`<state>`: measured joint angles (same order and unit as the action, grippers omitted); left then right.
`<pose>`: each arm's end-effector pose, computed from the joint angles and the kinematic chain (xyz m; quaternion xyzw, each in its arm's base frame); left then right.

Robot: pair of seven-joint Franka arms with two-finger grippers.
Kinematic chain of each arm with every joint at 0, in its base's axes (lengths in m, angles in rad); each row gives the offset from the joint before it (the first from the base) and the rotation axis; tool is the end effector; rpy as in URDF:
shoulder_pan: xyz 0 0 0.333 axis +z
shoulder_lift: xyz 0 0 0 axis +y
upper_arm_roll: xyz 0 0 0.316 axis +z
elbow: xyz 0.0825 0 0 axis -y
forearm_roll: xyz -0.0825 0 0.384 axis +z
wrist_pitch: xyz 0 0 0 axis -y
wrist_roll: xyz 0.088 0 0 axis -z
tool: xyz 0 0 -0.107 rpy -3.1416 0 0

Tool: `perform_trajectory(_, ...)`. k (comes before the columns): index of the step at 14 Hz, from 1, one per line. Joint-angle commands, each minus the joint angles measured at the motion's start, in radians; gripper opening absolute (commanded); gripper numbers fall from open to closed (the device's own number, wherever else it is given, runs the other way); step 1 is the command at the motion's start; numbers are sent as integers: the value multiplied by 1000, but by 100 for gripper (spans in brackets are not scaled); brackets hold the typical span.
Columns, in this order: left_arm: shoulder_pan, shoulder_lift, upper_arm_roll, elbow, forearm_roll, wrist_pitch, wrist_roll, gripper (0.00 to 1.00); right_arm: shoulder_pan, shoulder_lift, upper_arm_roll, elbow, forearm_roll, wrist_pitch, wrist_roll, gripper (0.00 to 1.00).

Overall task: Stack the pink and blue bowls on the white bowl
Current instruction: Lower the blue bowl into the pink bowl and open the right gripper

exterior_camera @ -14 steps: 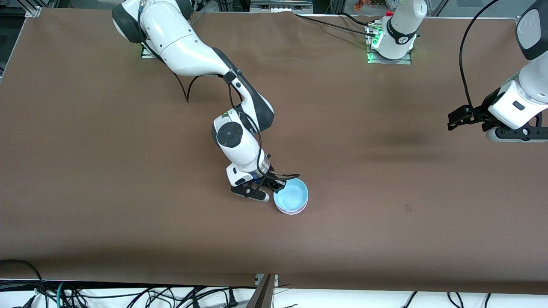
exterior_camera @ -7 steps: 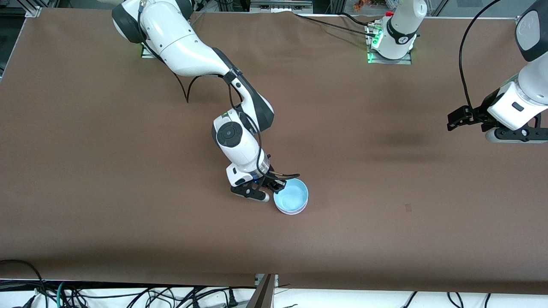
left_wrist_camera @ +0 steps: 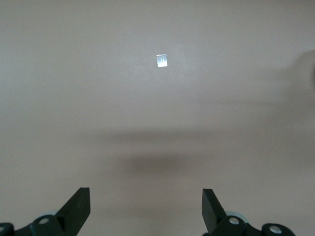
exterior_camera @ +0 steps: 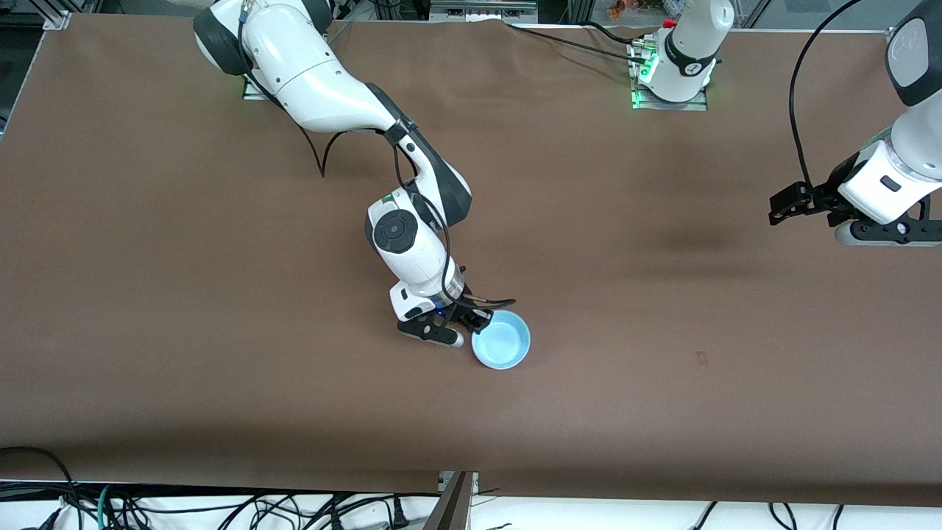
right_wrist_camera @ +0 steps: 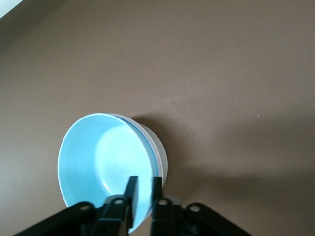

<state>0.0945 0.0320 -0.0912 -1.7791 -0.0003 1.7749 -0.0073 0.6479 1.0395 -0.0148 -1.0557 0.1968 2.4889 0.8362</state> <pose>0.5692 0.0024 0.5249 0.9998 0.0053 -0.0180 0.0016 0.6510 0.4824 0.2360 -0.9655 0.1588 -0.0988 0.1812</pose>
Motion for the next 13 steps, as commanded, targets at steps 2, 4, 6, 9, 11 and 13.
perform_trajectory(2,5,-1,1,4,0,-9,16,100,-2,22,3,39,-22,1,-9,47)
perform_trajectory(4,5,-1,1,4,0,-8,16,100,-4,13,1,39,-22,-19,-9,61)
perform_trajectory(6,4,-1,1,3,0,-8,16,100,-5,-8,-5,39,-23,-70,-11,100)
perform_trajectory(9,4,0,1,3,0,-6,12,100,-17,-105,-46,37,-22,-201,-41,100)
perform_trajectory(11,4,0,1,3,0,-6,12,100,-60,-178,-54,25,-20,-312,-110,100)
perform_trajectory(13,5,0,1,3,0,-6,12,100,-91,-272,-99,-36,-16,-425,-196,100)
